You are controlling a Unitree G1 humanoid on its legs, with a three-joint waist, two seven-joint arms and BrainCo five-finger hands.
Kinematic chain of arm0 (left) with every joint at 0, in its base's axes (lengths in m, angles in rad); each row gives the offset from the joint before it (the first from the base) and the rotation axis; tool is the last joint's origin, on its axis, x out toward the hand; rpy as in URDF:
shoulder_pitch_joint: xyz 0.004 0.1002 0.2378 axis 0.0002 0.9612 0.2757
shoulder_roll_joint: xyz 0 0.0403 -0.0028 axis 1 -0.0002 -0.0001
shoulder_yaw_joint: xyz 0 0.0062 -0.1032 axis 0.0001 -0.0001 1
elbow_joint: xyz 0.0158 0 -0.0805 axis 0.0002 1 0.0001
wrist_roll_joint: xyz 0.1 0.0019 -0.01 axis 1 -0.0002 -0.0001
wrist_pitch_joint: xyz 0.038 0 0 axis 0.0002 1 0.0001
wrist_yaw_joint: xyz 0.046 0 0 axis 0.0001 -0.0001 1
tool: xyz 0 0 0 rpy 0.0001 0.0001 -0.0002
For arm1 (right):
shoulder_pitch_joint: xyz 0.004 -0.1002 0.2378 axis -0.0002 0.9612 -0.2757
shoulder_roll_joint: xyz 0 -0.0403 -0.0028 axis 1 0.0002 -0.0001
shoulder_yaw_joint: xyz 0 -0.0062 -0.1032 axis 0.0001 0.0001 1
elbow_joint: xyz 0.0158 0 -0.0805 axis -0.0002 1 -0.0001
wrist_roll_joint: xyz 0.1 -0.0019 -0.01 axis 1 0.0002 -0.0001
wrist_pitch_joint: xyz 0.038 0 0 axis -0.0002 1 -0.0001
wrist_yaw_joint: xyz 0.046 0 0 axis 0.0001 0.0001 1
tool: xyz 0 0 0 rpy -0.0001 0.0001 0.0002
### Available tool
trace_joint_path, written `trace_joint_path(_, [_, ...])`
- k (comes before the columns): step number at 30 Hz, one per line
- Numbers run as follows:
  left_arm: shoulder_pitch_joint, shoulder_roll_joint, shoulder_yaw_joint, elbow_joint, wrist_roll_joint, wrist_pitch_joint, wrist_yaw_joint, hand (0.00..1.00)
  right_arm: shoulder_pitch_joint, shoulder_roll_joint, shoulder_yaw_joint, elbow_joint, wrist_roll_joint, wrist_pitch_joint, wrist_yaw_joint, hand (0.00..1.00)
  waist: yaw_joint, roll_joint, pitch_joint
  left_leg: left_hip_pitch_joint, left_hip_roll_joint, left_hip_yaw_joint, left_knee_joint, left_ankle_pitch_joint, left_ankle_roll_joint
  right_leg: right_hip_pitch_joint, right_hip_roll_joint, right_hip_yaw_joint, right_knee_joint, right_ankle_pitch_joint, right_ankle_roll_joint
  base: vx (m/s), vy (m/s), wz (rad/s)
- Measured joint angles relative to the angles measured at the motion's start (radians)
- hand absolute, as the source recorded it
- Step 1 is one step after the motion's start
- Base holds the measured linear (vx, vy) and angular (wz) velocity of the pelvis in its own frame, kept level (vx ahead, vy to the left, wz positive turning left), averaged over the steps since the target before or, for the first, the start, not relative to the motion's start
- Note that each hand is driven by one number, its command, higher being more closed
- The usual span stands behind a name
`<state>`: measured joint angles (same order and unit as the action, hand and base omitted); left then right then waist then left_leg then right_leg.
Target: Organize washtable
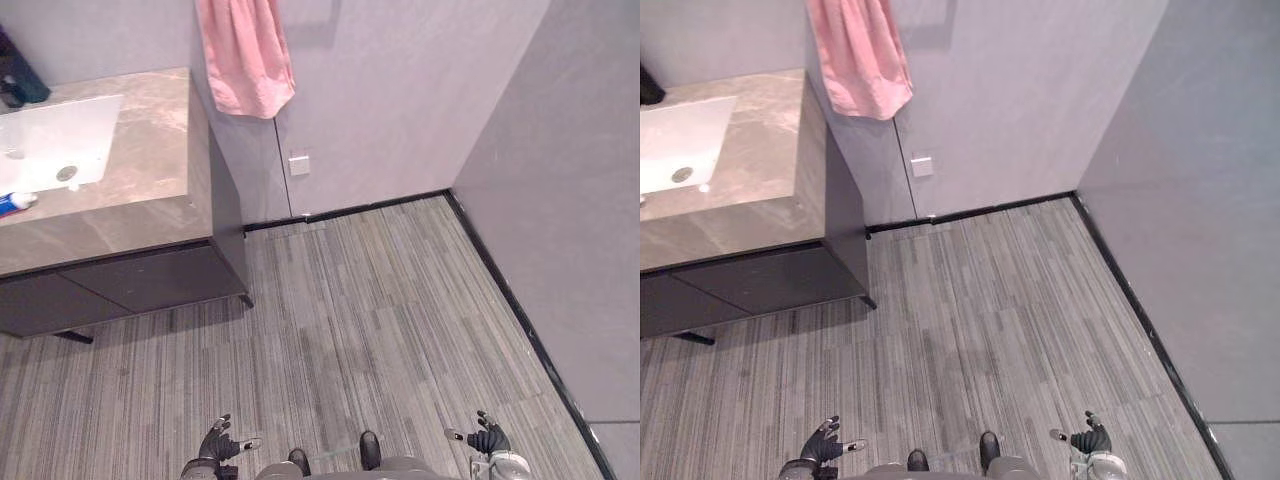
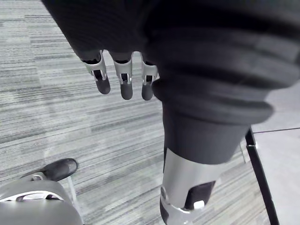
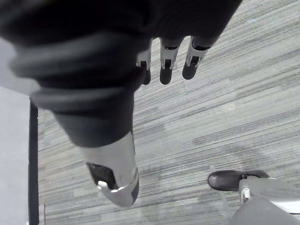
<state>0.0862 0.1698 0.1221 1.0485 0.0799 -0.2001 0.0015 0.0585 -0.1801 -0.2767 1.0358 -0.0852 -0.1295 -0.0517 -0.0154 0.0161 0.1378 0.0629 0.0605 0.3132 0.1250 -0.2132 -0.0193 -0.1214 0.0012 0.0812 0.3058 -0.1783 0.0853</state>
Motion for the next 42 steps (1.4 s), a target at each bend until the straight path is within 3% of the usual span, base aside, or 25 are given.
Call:
trace_joint_path(2, [-0.005, 0.001, -0.002, -0.001, 0.0, 0.0, 0.0, 0.0, -0.003, 0.002, 0.001, -0.001, 0.0, 0.001, 0.004, 0.0, 0.0, 0.002, 0.002, 0.007, -0.006, 0.001, 0.015, -0.013, 0.004, -0.043, -0.007, -0.008, 0.113, -0.021, 0.03, 0.14, 0.09, 0.0])
trace_joint_path(4, [-0.02, 0.007, -0.007, -0.001, 0.0, 0.0, 0.0, 0.0, -0.008, 0.012, 0.002, -0.001, 0.001, 0.002, 0.009, 0.0, -0.001, -0.005, 0.029, 0.063, -0.018, -0.003, 0.017, -0.024, 0.018, -0.113, -0.035, -0.059, 0.354, -0.016, 0.042, 0.18, 0.095, 0.18])
trace_joint_path(5, [-0.027, 0.014, -0.012, -0.002, 0.0, 0.001, 0.0, 0.0, -0.008, 0.017, 0.01, -0.001, 0.004, 0.002, 0.01, 0.0, -0.006, 0.006, 0.041, 0.098, -0.019, -0.017, 0.011, -0.056, 0.037, -0.162, -0.052, -0.109, 0.475, -0.039, 0.024, 0.18, 0.061, 0.17])
trace_joint_path(7, [-0.027, 0.022, -0.011, -0.002, 0.0, 0.005, 0.001, 0.0, -0.015, 0.02, 0.03, -0.002, 0.007, 0.002, 0.012, 0.0, -0.004, -0.008, 0.046, 0.136, -0.025, -0.022, 0.006, -0.078, 0.036, -0.219, -0.078, -0.16, 0.51, -0.097, 0.006, 0.29, 0.044, 0.13])
trace_joint_path(10, [-0.04, 0.017, -0.014, -0.002, -0.002, 0.008, 0.001, 0.0, -0.032, 0.012, 0.044, -0.004, 0.009, 0.001, 0.011, 0.0, -0.037, 0.013, 0.059, 0.169, 0.017, -0.055, -0.027, -0.081, 0.028, -0.302, -0.055, -0.232, 0.336, -0.085, -0.023, 0.34, -0.059, 0.38])
trace_joint_path(12, [-0.047, 0.02, -0.045, -0.002, -0.007, 0.006, -0.001, 0.0, -0.016, 0.008, 0.045, -0.003, 0.009, 0.002, 0.011, 0.0, -0.045, 0.007, 0.06, 0.2, 0.034, -0.073, -0.035, -0.082, -0.026, -0.287, -0.029, -0.227, 0.078, 0.083, -0.055, 0.5, -0.163, 0.49])
trace_joint_path(13, [-0.046, 0.012, -0.044, 0.004, -0.007, 0.008, 0.0, 0.0, -0.002, -0.004, 0.043, -0.001, 0.008, 0.002, 0.011, 0.0, -0.052, -0.001, 0.058, 0.223, 0.046, -0.086, -0.036, -0.098, -0.052, -0.28, -0.025, -0.222, 0.094, 0.169, -0.096, 0.49, -0.174, 0.24])
trace_joint_path(14, [-0.05, 0.001, -0.042, 0.003, -0.007, 0.006, -0.002, 0.0, -0.015, -0.013, 0.037, -0.005, 0.009, 0.003, 0.009, 0.0, -0.048, 0.033, 0.06, 0.219, 0.082, -0.093, -0.014, -0.089, -0.081, -0.285, -0.006, -0.246, 0.13, 0.143, -0.117, 0.36, -0.144, 0.15])
trace_joint_path(15, [-0.053, 0.0, -0.042, 0.003, -0.007, 0.006, -0.001, 0.0, -0.018, -0.013, 0.037, -0.006, 0.008, 0.003, 0.009, 0.0, -0.05, 0.031, 0.059, 0.212, 0.081, -0.096, -0.002, -0.079, -0.097, -0.284, -0.007, -0.246, 0.133, 0.13, -0.121, 0.45, -0.195, -0.01])
trace_joint_path(16, [-0.066, -0.007, -0.039, 0.001, -0.007, 0.006, -0.001, 0.0, -0.025, -0.013, 0.038, -0.014, 0.008, 0.001, 0.009, 0.0, -0.047, 0.033, 0.06, 0.178, 0.089, -0.097, 0.087, -0.034, -0.142, -0.258, -0.003, -0.248, 0.124, 0.1, -0.128, 0.35, -0.183, 0.06])
trace_joint_path(17, [-0.067, -0.014, -0.036, -0.001, -0.007, 0.006, -0.001, 0.0, -0.023, -0.012, 0.038, -0.016, 0.008, 0.001, 0.01, 0.0, -0.048, 0.035, 0.06, 0.155, 0.1, -0.104, 0.16, -0.011, -0.147, -0.23, -0.001, -0.252, 0.105, 0.093, -0.133, 0.45, -0.235, 0.18])
trace_joint_path(19, [-0.058, -0.051, -0.001, -0.024, -0.009, 0.005, -0.001, 0.0, 0.015, 0.002, 0.044, -0.057, 0.014, 0.001, 0.007, 0.0, -0.042, 0.034, 0.062, 0.028, 0.172, -0.141, 0.566, 0.086, -0.126, -0.045, 0.018, -0.262, -0.02, 0.081, -0.145, 0.46, -0.228, 0.22])
trace_joint_path(21, [-0.057, -0.068, 0.001, -0.056, -0.01, 0.005, -0.002, 0.0, 0.028, 0.019, 0.049, -0.097, 0.025, -0.002, 0.006, 0.0, -0.02, 0.03, 0.063, -0.06, 0.24, -0.107, 0.776, 0.06, -0.092, 0.056, 0.039, -0.256, -0.077, 0.066, -0.161, 0.4, -0.165, -0.11])
trace_joint_path(24, [-0.06, -0.089, 0.002, -0.093, -0.01, 0.005, -0.001, 0.0, 0.001, 0.037, 0.048, -0.123, 0.044, -0.005, -0.003, 0.0, 0.006, 0.024, 0.064, -0.214, 0.284, -0.045, 0.822, 0.035, -0.057, 0.142, 0.047, -0.215, -0.134, 0.056, -0.162, 0.24, -0.035, -0.31])
trace_joint_path(27, [-0.059, -0.097, -0.002, -0.094, -0.026, 0.005, -0.001, 0.0, -0.012, 0.051, 0.038, -0.119, 0.047, -0.006, -0.007, 0.0, 0.027, 0.011, 0.069, -0.284, 0.246, 0.006, 0.634, 0.008, -0.047, 0.201, 0.019, -0.179, -0.181, 0.053, -0.149, 0.24, 0.101, -0.36])
trace_joint_path(29, [-0.055, -0.101, -0.018, -0.092, -0.031, 0.005, -0.001, 0.0, -0.005, 0.047, 0.024, -0.106, 0.047, -0.006, -0.011, 0.0, 0.03, 0.008, 0.059, -0.284, 0.15, 0.011, 0.283, 0.04, -0.073, 0.223, -0.025, -0.161, -0.205, 0.032, -0.097, 0.29, 0.224, -0.15])
trace_joint_path(30, [-0.054, -0.103, -0.025, -0.09, -0.031, 0.005, 0.0, 0.0, -0.003, 0.039, 0.018, -0.104, 0.047, -0.006, -0.011, 0.0, 0.03, 0.025, 0.054, -0.28, 0.137, 0.006, 0.19, 0.073, -0.075, 0.222, -0.022, -0.157, -0.205, 0.022, -0.081, 0.27, 0.248, -0.26])
trace_joint_path(31, [-0.055, -0.095, -0.032, -0.071, -0.032, 0.005, 0.001, 0.0, -0.011, 0.035, 0.019, -0.069, 0.047, -0.005, -0.013, 0.0, 0.034, 0.033, 0.044, -0.261, 0.112, -0.003, 0.149, 0.158, -0.02, 0.227, -0.037, -0.13, -0.2, 0.002, -0.055, 0.3, 0.224, -0.19])
trace_joint_path(32, [-0.048, -0.083, -0.032, -0.064, -0.032, 0.005, 0.001, 0.0, -0.009, 0.043, 0.021, -0.065, 0.046, -0.002, -0.011, 0.0, 0.031, 0.002, 0.03, -0.248, 0.068, 0.007, 0.123, 0.141, 0.002, 0.232, -0.072, -0.127, -0.207, -0.012, -0.033, 0.32, 0.211, -0.12])
trace_joint_path(34, [-0.058, -0.07, -0.033, -0.056, -0.032, 0.006, 0.002, 0.0, -0.008, 0.04, 0.017, -0.056, 0.045, -0.002, -0.011, 0.0, 0.03, -0.027, 0.028, -0.245, 0.029, 0.019, 0.138, 0.099, 0.021, 0.239, -0.115, -0.127, -0.19, -0.029, -0.011, 0.34, 0.174, 0.01])
trace_joint_path(36, [-0.055, -0.07, -0.033, -0.056, -0.031, 0.006, 0.001, 0.0, -0.015, 0.035, 0.016, -0.039, 0.045, -0.001, -0.011, 0.0, 0.035, -0.03, 0.029, -0.209, 0.018, 0.037, 0.14, 0.056, 0.025, 0.211, -0.129, -0.101, -0.086, -0.033, -0.005, 0.33, 0.185, -0.22])
trace_joint_path(38, [-0.041, -0.059, -0.034, -0.056, -0.031, 0.007, 0.001, 0.0, -0.028, 0.039, 0.02, -0.039, 0.044, -0.002, -0.01, 0.0, 0.032, -0.034, 0.029, -0.144, 0.002, 0.046, 0.11, 0.036, 0.028, 0.125, -0.144, -0.075, 0.166, -0.035, 0.042, 0.27, 0.173, -0.12])
trace_joint_path(39, [-0.035, -0.054, -0.064, -0.056, -0.03, 0.006, 0.01, 0.0, -0.024, 0.04, 0.02, -0.036, 0.043, -0.001, -0.009, 0.0, 0.029, -0.039, 0.028, -0.099, -0.012, 0.043, 0.098, 0.019, 0.043, 0.055, -0.161, -0.068, 0.351, -0.015, 0.104, 0.4, 0.158, 0.15])
trace_joint_path(41, [-0.037, -0.062, -0.093, -0.053, -0.03, 0.011, 0.004, 0.0, -0.016, 0.043, 0.022, -0.028, 0.043, 0.0, -0.008, 0.0, 0.028, -0.043, 0.026, -0.041, -0.02, 0.028, 0.099, -0.013, 0.055, -0.02, -0.163, -0.078, 0.526, -0.063, 0.089, 0.39, 0.088, 0.32])
trace_joint_path(42, [-0.042, -0.059, -0.089, -0.053, -0.034, 0.014, 0.008, 0.0, -0.014, 0.043, 0.041, -0.029, 0.043, 0.0, -0.008, 0.0, 0.019, -0.033, 0.032, 0.005, -0.018, 0.008, 0.086, -0.017, 0.057, -0.063, -0.157, -0.12, 0.544, -0.099, 0.051, 0.3, -0.003, 0.44])
